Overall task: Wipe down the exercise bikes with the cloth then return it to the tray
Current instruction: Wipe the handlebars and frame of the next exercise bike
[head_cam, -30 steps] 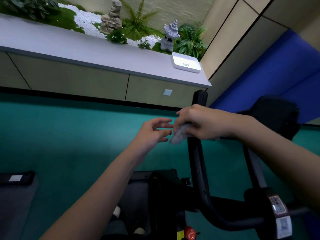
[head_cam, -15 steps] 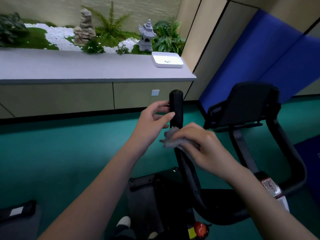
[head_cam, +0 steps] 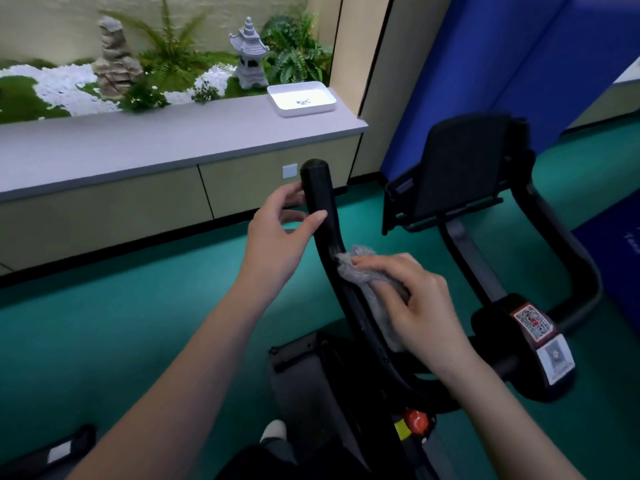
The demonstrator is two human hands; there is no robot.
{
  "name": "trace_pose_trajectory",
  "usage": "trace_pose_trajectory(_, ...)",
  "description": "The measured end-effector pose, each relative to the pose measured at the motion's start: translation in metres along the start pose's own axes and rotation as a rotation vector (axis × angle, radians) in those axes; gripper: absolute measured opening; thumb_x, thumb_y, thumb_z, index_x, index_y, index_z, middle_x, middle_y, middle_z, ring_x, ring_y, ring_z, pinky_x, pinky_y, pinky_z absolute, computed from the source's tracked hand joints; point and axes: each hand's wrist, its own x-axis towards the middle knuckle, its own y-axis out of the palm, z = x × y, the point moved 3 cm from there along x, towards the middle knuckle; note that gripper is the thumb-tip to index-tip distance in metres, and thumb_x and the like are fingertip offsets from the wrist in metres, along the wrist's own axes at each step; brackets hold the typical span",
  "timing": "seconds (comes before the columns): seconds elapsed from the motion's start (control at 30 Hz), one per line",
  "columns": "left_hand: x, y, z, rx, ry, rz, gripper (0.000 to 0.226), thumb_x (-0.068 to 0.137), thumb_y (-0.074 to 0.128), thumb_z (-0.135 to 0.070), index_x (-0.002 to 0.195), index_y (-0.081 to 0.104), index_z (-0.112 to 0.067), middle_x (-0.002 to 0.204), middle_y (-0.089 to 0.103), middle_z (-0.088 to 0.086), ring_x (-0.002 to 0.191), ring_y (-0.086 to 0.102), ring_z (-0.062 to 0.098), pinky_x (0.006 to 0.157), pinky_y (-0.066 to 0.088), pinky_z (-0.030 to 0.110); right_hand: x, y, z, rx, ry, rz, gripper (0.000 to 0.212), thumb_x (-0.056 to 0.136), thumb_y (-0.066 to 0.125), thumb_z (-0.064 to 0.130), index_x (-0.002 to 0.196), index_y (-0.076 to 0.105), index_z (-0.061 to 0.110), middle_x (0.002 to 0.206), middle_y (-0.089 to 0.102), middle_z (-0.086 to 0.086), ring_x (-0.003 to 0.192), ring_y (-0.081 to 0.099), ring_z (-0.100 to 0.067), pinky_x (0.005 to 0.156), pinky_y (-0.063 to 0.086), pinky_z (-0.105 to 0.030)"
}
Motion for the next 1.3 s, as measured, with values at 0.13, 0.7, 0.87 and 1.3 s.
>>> trace_pose_trajectory(0.13, -0.017, -0.007, -0.007, 0.607, 0.571, -0.036, 0.053, 0.089, 0.063, -0.024, 0.136, 0.046, -0.006, 0.137, 0.045, 0.008, 0.126, 0.042, 0.02, 0.11, 0.032, 0.028, -0.018, -0.019, -0.005, 0.072, 0.123, 0.029, 0.036, 0.088, 0.061, -0.001, 0.101, 0.067, 0.033, 0.103, 0.069, 0.011, 0.1, 0.062, 0.003, 0.086, 0.045, -0.011)
trace_pose_trajectory(0.7, -0.012, -0.008, 0.001, 0.839, 0.917, 0.358, 0.029, 0.097, 0.052, -0.027, 0.118, 0.063, -0.011, 0.139, 0.05, 0.004, 0.14, 0.029, 0.024, 0.108, 0.034, 0.042, -0.015, -0.015, 0.01, -0.035, 0.017, -0.069, 0.029, 0.084, 0.062, -0.008, 0.102, 0.071, 0.014, 0.1, 0.068, 0.008, 0.1, 0.061, -0.007, 0.087, 0.043, -0.014)
trace_pose_trajectory(0.87, -0.006, -0.011, 0.001, 0.778, 0.921, 0.401, 0.028, 0.093, 0.057, -0.019, 0.119, 0.064, -0.011, 0.137, 0.051, 0.003, 0.139, 0.031, 0.024, 0.108, 0.033, 0.042, 0.011, 0.006, 0.029, -0.177, -0.162, 0.176, 0.021, 0.087, 0.062, -0.002, 0.099, 0.073, 0.012, 0.099, 0.068, 0.008, 0.097, 0.054, -0.019, 0.087, 0.045, -0.028)
trace_pose_trajectory(1.3, -0.011, -0.009, 0.006, 0.757, 0.928, 0.375, 0.034, 0.096, 0.052, -0.03, 0.122, 0.061, -0.01, 0.141, 0.047, 0.004, 0.142, 0.026, 0.023, 0.113, 0.029, 0.038, -0.001, -0.014, 0.019, -0.159, 0.046, -0.056, 0.025, 0.089, 0.059, 0.003, 0.105, 0.071, 0.017, 0.102, 0.069, 0.004, 0.1, 0.062, -0.011, 0.09, 0.045, -0.021)
